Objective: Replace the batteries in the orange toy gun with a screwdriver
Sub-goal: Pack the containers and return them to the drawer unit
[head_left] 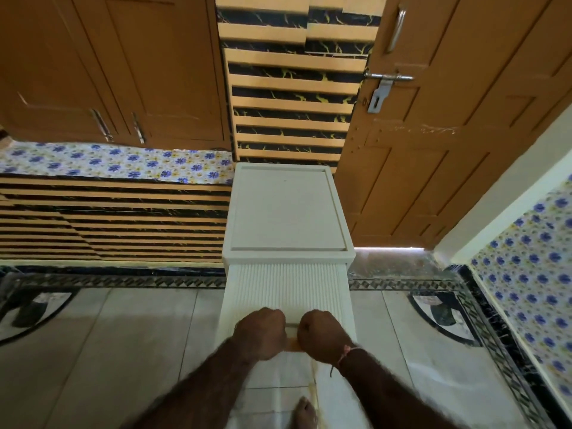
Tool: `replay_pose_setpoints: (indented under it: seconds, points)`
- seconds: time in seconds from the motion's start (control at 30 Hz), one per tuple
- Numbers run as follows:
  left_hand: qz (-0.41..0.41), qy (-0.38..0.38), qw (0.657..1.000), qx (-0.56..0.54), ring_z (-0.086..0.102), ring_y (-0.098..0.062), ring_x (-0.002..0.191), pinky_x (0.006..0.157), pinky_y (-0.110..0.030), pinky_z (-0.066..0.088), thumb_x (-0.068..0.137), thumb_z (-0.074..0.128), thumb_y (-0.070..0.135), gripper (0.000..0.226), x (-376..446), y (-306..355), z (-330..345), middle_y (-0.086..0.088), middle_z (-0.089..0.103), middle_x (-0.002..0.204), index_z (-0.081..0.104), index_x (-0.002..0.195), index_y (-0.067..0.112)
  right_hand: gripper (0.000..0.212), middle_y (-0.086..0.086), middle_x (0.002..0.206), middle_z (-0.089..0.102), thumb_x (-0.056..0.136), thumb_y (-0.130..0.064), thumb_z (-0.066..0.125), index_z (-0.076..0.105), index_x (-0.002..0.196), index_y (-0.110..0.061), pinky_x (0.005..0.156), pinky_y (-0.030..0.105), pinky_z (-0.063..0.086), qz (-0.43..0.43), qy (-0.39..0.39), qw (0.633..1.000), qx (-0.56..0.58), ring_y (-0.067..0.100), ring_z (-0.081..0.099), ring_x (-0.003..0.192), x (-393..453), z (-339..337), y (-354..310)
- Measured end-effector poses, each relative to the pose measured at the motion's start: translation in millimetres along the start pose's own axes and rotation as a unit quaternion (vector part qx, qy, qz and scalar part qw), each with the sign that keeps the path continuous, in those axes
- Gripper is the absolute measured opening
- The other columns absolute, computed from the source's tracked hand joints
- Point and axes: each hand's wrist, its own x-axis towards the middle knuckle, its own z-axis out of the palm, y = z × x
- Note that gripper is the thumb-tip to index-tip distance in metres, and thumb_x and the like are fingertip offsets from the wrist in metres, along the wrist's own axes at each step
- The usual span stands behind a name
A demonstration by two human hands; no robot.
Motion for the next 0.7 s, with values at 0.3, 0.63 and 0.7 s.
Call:
replay_pose_setpoints:
  seconds: [0.3,0.63,0.7]
  points:
    - [0.031,0.050,0.998,-0.023,0.061,-0.018,0.097,0.080,-0.029,0.048,0.095,0.052,0.027,0.019,-35,-1,39,0.001,0.058,0.111,0.062,0.109,0.018,0.020,0.008,0.093,0.061,0.089,-0.020,0.045,0.062,0.087,-0.011,0.070,0.025,0.040,0.009,0.044,0.999,-0.013,0.024,0.058,0.089,-35,33,6]
    - [0.047,0.070,0.996,-0.008,0.061,-0.018,0.100,0.075,-0.025,0.041,0.098,0.046,0.026,0.021,-31,-2,52,0.000,0.056,0.115,0.060,0.110,0.016,0.017,0.007,0.100,0.057,0.089,-0.020,0.043,0.057,0.093,-0.011,0.074,0.028,0.042,-0.005,0.050,0.999,-0.015,0.022,0.054,0.092,-33,48,13]
    - [0.053,0.070,0.996,-0.001,0.060,-0.018,0.101,0.073,-0.023,0.037,0.099,0.044,0.025,0.022,-28,-1,56,-0.001,0.056,0.115,0.060,0.112,0.015,0.017,0.008,0.102,0.057,0.089,-0.021,0.044,0.057,0.096,-0.011,0.075,0.027,0.042,-0.012,0.033,0.999,-0.021,0.022,0.055,0.093,-30,50,17]
